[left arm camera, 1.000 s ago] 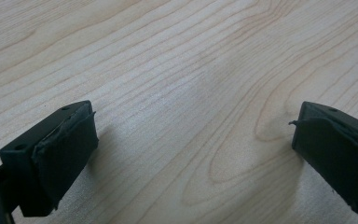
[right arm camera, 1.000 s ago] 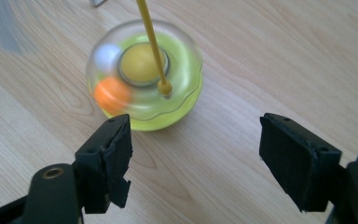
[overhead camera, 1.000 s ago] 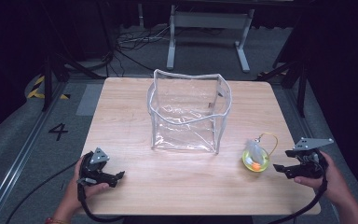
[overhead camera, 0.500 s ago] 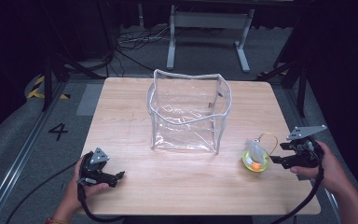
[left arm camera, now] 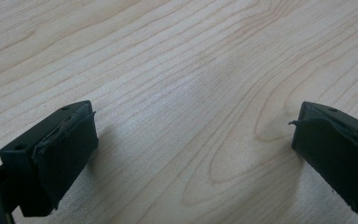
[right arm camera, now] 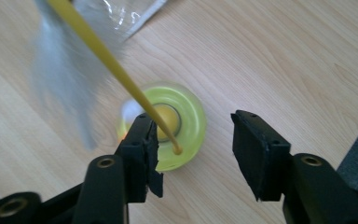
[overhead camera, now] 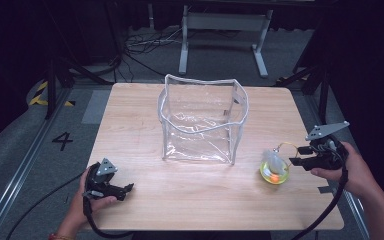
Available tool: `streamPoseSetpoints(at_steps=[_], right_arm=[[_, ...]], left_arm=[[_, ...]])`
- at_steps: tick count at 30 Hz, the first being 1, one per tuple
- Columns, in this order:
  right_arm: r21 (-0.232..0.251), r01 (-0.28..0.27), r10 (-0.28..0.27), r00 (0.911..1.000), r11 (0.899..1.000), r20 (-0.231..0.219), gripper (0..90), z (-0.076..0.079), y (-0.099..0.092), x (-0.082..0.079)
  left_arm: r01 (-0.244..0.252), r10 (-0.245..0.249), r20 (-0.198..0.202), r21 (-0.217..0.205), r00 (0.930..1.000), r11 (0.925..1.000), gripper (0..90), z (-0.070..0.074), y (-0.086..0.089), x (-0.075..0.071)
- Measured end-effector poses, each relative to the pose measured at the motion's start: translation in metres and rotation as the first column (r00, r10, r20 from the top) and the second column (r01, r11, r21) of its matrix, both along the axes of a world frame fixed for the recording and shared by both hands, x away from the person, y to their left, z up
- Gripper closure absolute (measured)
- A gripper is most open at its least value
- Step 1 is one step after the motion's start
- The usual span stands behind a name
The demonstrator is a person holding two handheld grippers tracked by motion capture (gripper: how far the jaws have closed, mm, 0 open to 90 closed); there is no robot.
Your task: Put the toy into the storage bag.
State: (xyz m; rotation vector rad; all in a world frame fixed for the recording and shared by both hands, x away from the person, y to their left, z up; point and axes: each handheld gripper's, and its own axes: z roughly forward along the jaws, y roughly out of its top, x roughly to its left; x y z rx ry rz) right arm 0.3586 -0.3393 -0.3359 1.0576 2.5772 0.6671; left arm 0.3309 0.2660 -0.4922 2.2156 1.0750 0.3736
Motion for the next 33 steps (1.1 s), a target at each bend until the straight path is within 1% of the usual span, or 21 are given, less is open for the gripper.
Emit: streamPoseSetpoints(at_steps=[2, 4, 5, 6, 7, 10, 11, 12, 14, 15, 16, 18, 20, 23, 24, 26, 28, 29, 32, 33], right_arm=[[-0.015, -0.009, 0.008, 0.9999, 1.0, -0.01, 56.6, 0.004, 0.006, 0.003], [-0.033, -0.018, 0.017, 0.9997, 0.999, -0.015, 62.8, 0.007, 0.01, 0.005], [-0.033, -0.018, 0.017, 0.9997, 0.999, -0.015, 62.8, 0.007, 0.01, 0.005], [-0.041, -0.023, 0.022, 0.9993, 0.999, -0.03, 68.0, 0.009, 0.012, 0.007], [-0.041, -0.023, 0.022, 0.9993, 0.999, -0.03, 68.0, 0.009, 0.012, 0.007], [-0.045, -0.049, 0.047, 0.9976, 0.998, -0.051, 73.3, 0.011, 0.014, 0.009], [-0.06, -0.05, 0.046, 0.9963, 0.997, -0.073, 75.7, 0.011, 0.015, 0.01], [-0.074, -0.054, 0.048, 0.9959, 0.996, -0.077, 79.7, 0.011, 0.015, 0.011], [-0.08, -0.067, 0.06, 0.9942, 0.995, -0.089, 84.7, 0.011, 0.017, 0.013], [-0.094, -0.075, 0.066, 0.9932, 0.993, -0.096, 86.0, 0.013, 0.017, 0.013], [-0.096, -0.081, 0.072, 0.9923, 0.992, -0.101, 86.7, 0.013, 0.018, 0.013], [-0.115, -0.091, 0.077, 0.9904, 0.989, -0.115, 87.6, 0.016, 0.019, 0.013], [-0.116, -0.108, 0.093, 0.9878, 0.987, -0.125, 87.8, 0.017, 0.02, 0.013], [-0.128, -0.114, 0.096, 0.9855, 0.985, -0.14, 87.8, 0.019, 0.02, 0.015], [-0.136, -0.108, 0.089, 0.9865, 0.985, -0.137, 87.8, 0.02, 0.021, 0.015], [-0.142, -0.113, 0.092, 0.9855, 0.983, -0.142, 87.8, 0.022, 0.021, 0.016], [-0.155, -0.106, 0.085, 0.9871, 0.982, -0.136, 87.8, 0.024, 0.021, 0.016], [-0.153, -0.11, 0.089, 0.9862, 0.982, -0.14, 87.8, 0.026, 0.02, 0.016], [-0.155, -0.102, 0.083, 0.9883, 0.983, -0.128, 87.8, 0.032, 0.019, 0.017], [-0.148, -0.094, 0.077, 0.9904, 0.985, -0.115, 87.8, 0.038, 0.017, 0.017]], left_arm=[[0.0, 0.0, 0.0, 0.0, 1.0, 1.0, 0.4, 0.0, 0.0, 0.0], [0.0, 0.0, 0.001, 0.0, 1.0, 1.0, 0.5, 0.0, 0.0, 0.0], [0.0, 0.0, 0.001, 0.0, 1.0, 1.0, 0.5, 0.0, 0.0, 0.0], [0.0, 0.0, 0.001, 0.0, 1.0, 1.0, 0.5, 0.0, 0.0, 0.0], [0.0, 0.0, 0.0, 0.0, 1.0, 1.0, 0.5, 0.0, 0.0, 0.0], [0.0, 0.0, 0.001, 0.0, 1.0, 1.0, 0.5, 0.0, 0.0, 0.0], [0.0, 0.0, 0.001, 0.0, 1.0, 1.0, 0.5, 0.0, 0.0, 0.0], [0.0, 0.0, 0.001, 0.0, 1.0, 1.0, 0.5, 0.0, 0.0, 0.0], [0.0, 0.0, 0.001, 0.0, 1.0, 1.0, 0.5, 0.0, 0.0, 0.0], [0.0, 0.0, 0.001, 0.0, 1.0, 1.0, 0.5, 0.0, 0.0, 0.0], [0.0, 0.0, 0.001, 0.0, 1.0, 1.0, 0.5, 0.0, 0.0, 0.0], [0.0, 0.0, 0.001, 0.0, 1.0, 1.0, 0.5, 0.0, 0.0, 0.0], [0.0, 0.0, 0.001, 0.0, 1.0, 1.0, 0.5, 0.0, 0.0, 0.0], [0.0, 0.0, 0.001, 0.0, 1.0, 1.0, 0.5, 0.0, 0.0, 0.0], [0.0, 0.0, 0.001, 0.0, 1.0, 1.0, 0.5, 0.0, 0.0, 0.0], [0.0, 0.0, 0.001, 0.0, 1.0, 1.0, 0.5, 0.0, 0.0, 0.0], [0.0, 0.0, 0.001, 0.0, 1.0, 1.0, 0.5, 0.0, 0.0, 0.0], [0.0, 0.0, 0.001, 0.0, 1.0, 1.0, 0.5, 0.0, 0.0, 0.0], [0.0, 0.0, 0.001, 0.001, 1.0, 1.0, 0.5, 0.0, 0.0, 0.0], [0.0, 0.0, 0.002, 0.001, 1.0, 1.0, 0.5, 0.0, 0.0, 0.0]])
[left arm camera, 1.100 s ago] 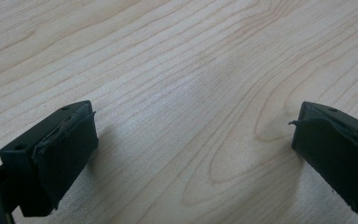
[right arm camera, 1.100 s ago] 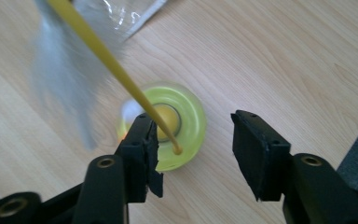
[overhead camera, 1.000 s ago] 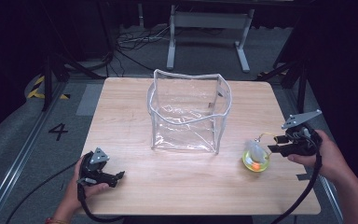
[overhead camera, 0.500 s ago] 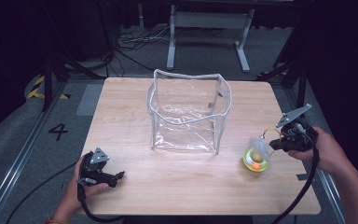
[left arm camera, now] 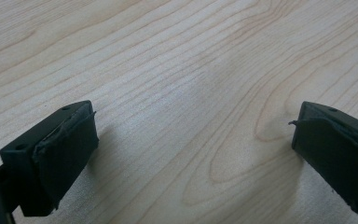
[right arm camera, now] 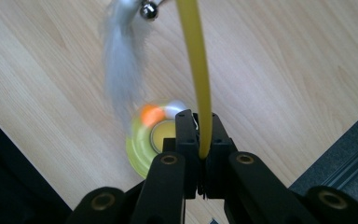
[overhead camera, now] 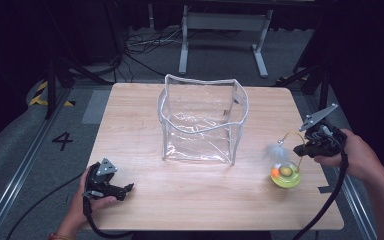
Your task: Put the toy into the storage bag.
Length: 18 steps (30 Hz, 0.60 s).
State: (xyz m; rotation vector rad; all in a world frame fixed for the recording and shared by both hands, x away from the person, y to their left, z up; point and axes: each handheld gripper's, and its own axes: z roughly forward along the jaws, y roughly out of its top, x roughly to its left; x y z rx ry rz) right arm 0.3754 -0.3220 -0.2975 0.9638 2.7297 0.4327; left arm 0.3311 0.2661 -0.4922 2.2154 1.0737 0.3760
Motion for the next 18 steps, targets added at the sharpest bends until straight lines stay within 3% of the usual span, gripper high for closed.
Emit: streamPoseSetpoints(at_steps=[10, 13, 18], right_arm=[[-0.008, -0.003, 0.003, 0.9984, 1.0, 0.056, 87.9, 0.029, 0.002, 0.006], [0.001, -0.033, 0.033, 0.9966, 0.999, 0.076, 87.9, 0.036, 0.005, 0.009], [-0.004, -0.036, 0.036, 0.9953, 0.999, 0.09, 87.8, 0.046, 0.009, 0.017]], left_arm=[[-0.003, 0.003, 0.002, 0.004, 1.0, 1.0, 0.5, 0.0, 0.0, 0.0], [-0.002, 0.002, 0.003, 0.005, 1.0, 1.0, 0.6, 0.0, 0.0, 0.0], [-0.002, 0.002, 0.003, 0.005, 1.0, 1.0, 0.5, 0.0, 0.0, 0.0]])
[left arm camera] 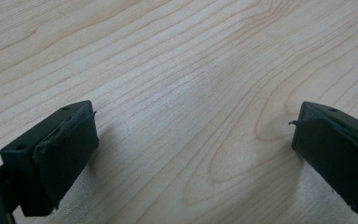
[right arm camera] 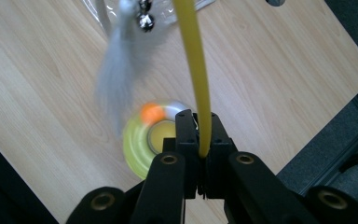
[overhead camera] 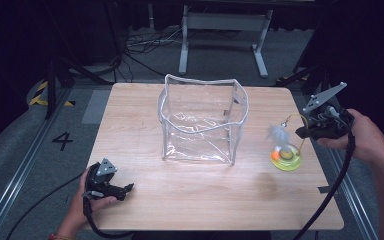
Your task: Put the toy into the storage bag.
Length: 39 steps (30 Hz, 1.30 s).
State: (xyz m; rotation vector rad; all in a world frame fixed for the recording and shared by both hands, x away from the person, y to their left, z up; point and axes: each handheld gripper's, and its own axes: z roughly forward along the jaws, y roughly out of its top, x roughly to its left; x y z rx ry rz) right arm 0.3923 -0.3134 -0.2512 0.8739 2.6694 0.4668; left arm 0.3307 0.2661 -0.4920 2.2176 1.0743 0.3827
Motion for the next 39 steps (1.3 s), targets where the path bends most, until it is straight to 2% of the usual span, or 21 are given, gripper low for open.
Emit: streamPoseSetpoints(at_steps=[6, 15, 19, 29, 39], right_arm=[[-0.015, -0.02, 0.02, 0.9997, 1.0, 0.016, 87.9, 0.01, 0.008, 0.006], [-0.017, 0.017, -0.017, 0.9994, 1.0, 0.03, 87.9, 0.026, 0.014, 0.015], [-0.015, -0.006, 0.006, 0.9995, 1.0, 0.032, 88.0, 0.035, 0.017, 0.019], [-0.014, -0.023, 0.024, 0.9981, 1.0, 0.057, 88.0, 0.052, 0.027, 0.028], [-0.033, -0.021, 0.023, 0.9975, 0.999, 0.067, 88.0, 0.073, 0.041, 0.044]], left_arm=[[0.0, 0.0, 0.0, 0.0, 1.0, 1.0, 0.5, 0.0, 0.0, 0.0], [0.0, 0.0, 0.0, 0.0, 1.0, 1.0, 0.5, 0.0, 0.0, 0.0], [0.0, 0.0, 0.0, 0.0, 1.0, 1.0, 0.5, 0.0, 0.0, 0.0], [0.0, 0.0, 0.0, 0.0, 1.0, 1.0, 0.5, 0.0, 0.0, 0.0], [0.0, 0.0, 0.001, 0.0, 1.0, 1.0, 0.5, 0.0, 0.0, 0.0]])
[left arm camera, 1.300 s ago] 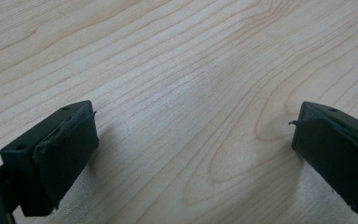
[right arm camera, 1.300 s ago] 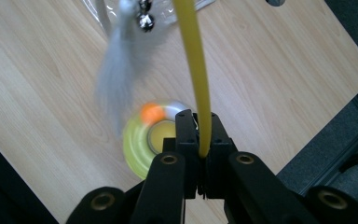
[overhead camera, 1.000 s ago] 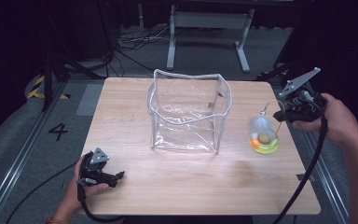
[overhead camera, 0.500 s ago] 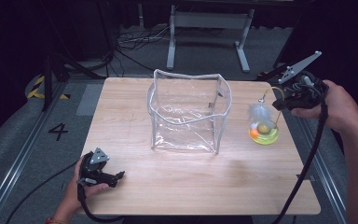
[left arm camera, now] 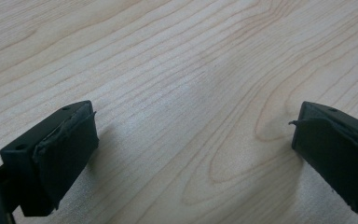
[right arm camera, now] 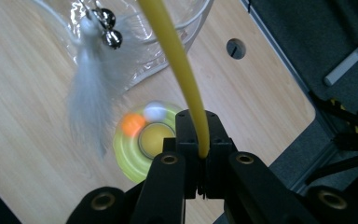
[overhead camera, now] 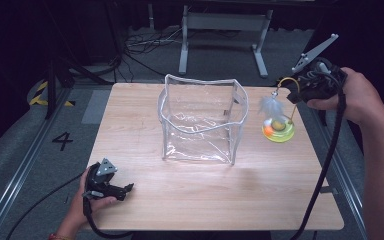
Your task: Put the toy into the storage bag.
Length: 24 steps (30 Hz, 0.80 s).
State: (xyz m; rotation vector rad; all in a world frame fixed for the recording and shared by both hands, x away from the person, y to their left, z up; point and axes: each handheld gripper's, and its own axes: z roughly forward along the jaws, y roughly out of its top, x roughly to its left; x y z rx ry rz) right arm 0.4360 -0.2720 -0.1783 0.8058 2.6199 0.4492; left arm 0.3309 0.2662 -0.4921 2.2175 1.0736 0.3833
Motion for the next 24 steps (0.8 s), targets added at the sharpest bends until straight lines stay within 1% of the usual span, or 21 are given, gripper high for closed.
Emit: streamPoseSetpoints(at_steps=[1, 5, 6, 9, 11, 13, 15, 20, 24], right_arm=[[-0.003, -0.004, 0.004, 1.0, 1.0, 0.0, 88.0, 0.002, 0.001, 0.001], [-0.002, -0.015, 0.015, 0.9996, 1.0, 0.022, 88.0, 0.016, 0.007, 0.004], [-0.002, -0.009, 0.009, 0.9998, 1.0, 0.02, 88.0, 0.019, 0.008, 0.004], [-0.015, -0.009, 0.01, 0.9991, 1.0, 0.042, 88.0, 0.032, 0.014, 0.006], [-0.009, -0.018, 0.019, 0.9983, 1.0, 0.055, 88.0, 0.041, 0.018, 0.007], [-0.012, -0.02, 0.021, 0.9979, 1.0, 0.061, 87.9, 0.044, 0.019, 0.008], [-0.004, -0.022, 0.023, 0.997, 1.0, 0.073, 88.0, 0.053, 0.023, 0.01], [0.007, -0.033, 0.032, 0.9955, 0.999, 0.089, 88.0, 0.062, 0.034, 0.015], [0.0, -0.054, 0.054, 0.9947, 0.999, 0.088, 87.9, 0.065, 0.048, 0.018]], left_arm=[[0.0, 0.0, 0.0, 0.0, 1.0, 1.0, 0.5, 0.0, 0.0, 0.0], [-0.005, 0.005, -0.005, -0.006, 1.0, 1.0, 0.5, 0.0, 0.0, 0.0], [-0.004, 0.004, -0.004, -0.007, 1.0, 1.0, 0.5, 0.0, 0.0, 0.0], [-0.002, 0.002, 0.0, -0.003, 1.0, 1.0, 0.5, 0.0, 0.0, 0.0], [-0.002, 0.002, 0.0, -0.003, 1.0, 1.0, 0.5, 0.0, 0.0, 0.0], [-0.002, 0.002, 0.0, -0.003, 1.0, 1.0, 0.5, 0.0, 0.0, 0.0], [-0.003, 0.003, -0.001, -0.003, 1.0, 1.0, 0.5, 0.0, 0.0, 0.0], [-0.002, 0.002, -0.001, -0.003, 1.0, 1.0, 0.5, 0.0, 0.0, 0.0], [-0.003, 0.003, -0.001, -0.004, 1.0, 1.0, 0.5, 0.0, 0.0, 0.0]])
